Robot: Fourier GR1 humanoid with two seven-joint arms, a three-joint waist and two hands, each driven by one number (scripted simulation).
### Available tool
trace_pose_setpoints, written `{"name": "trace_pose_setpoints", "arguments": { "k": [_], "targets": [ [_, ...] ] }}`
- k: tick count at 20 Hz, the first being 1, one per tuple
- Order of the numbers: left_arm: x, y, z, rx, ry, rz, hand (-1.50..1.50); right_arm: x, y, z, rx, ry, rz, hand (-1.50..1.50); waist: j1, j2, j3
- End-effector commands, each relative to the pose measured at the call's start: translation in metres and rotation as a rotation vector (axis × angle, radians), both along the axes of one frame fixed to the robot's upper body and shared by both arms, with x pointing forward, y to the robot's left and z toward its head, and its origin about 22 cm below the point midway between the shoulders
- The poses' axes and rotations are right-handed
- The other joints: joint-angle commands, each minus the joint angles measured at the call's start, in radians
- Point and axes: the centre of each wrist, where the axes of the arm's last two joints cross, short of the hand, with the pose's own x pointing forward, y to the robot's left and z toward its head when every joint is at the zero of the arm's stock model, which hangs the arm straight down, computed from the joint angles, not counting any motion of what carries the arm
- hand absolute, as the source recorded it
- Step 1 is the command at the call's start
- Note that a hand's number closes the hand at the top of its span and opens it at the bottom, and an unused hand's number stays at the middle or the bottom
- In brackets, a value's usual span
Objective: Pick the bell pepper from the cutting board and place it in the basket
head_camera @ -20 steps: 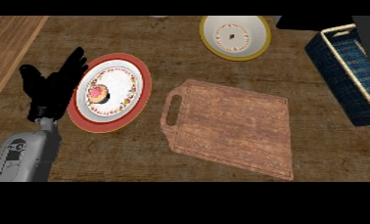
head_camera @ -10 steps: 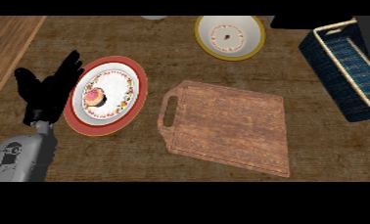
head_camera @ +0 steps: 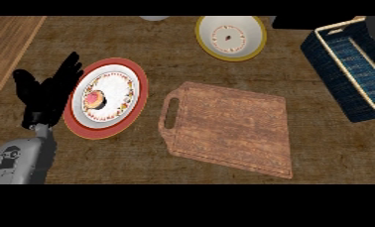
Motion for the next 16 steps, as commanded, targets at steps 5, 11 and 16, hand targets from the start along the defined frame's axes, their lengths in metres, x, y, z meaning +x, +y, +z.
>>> {"name": "trace_pose_setpoints", "arguments": {
  "k": [5, 11, 16],
  "targets": [
    [-0.008, 0.001, -0.012, 0.020, -0.006, -0.015, 0.00, -0.007, -0.023, -0.008, 0.095, -0.085, -0.109, -1.50, 0.015, 0.006, 0.000],
    [-0.006, 0.009, 0.001, -0.003, -0.006, 0.018, 0.00, -0.015, -0.040, -0.004, 0.037, -0.214, -0.055, -1.50, 0.003, -0.002, 0.001],
    [0.001, 0.000, 0.002, 0.006, -0.009, 0.025, 0.00, -0.019, -0.037, -0.005, 0.081, -0.454, -0.130, -1.50, -0.020, -0.006, 0.000]
  ]
}}
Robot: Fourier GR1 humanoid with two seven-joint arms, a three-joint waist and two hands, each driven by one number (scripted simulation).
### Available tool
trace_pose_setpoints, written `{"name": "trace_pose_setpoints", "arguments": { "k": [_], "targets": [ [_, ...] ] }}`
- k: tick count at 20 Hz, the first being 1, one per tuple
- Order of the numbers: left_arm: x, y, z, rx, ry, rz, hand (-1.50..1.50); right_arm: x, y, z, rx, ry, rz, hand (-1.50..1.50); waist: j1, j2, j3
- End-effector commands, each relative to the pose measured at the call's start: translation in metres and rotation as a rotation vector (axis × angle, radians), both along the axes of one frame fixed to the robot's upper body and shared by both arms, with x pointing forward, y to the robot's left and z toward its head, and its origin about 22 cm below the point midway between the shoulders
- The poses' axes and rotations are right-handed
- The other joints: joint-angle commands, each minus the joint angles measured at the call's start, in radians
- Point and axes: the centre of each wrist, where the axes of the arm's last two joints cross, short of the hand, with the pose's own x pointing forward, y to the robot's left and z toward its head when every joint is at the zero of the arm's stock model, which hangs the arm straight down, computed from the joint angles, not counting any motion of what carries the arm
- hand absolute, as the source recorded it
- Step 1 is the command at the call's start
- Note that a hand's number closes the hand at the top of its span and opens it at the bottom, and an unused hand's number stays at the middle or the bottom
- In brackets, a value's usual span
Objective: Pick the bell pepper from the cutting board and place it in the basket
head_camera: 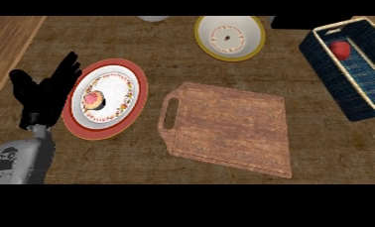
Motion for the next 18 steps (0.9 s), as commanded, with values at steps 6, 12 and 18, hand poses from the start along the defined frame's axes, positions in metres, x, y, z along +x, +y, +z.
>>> {"name": "trace_pose_setpoints", "arguments": {
  "k": [6, 12, 18],
  "targets": [
    [-0.014, 0.029, -0.007, 0.010, 0.025, 0.072, 0.00, -0.023, -0.014, 0.013, 0.065, -0.395, -0.101, -1.50, -0.062, -0.029, -0.002],
    [-0.026, 0.032, -0.014, 0.011, 0.046, 0.093, 0.00, -0.049, 0.006, -0.017, 0.147, -0.326, -0.015, -1.50, -0.104, -0.046, -0.003],
    [-0.035, 0.040, -0.025, 0.006, 0.062, 0.143, 0.00, -0.086, 0.021, -0.042, 0.191, -0.243, 0.081, -1.50, -0.140, -0.052, -0.003]
  ]
}}
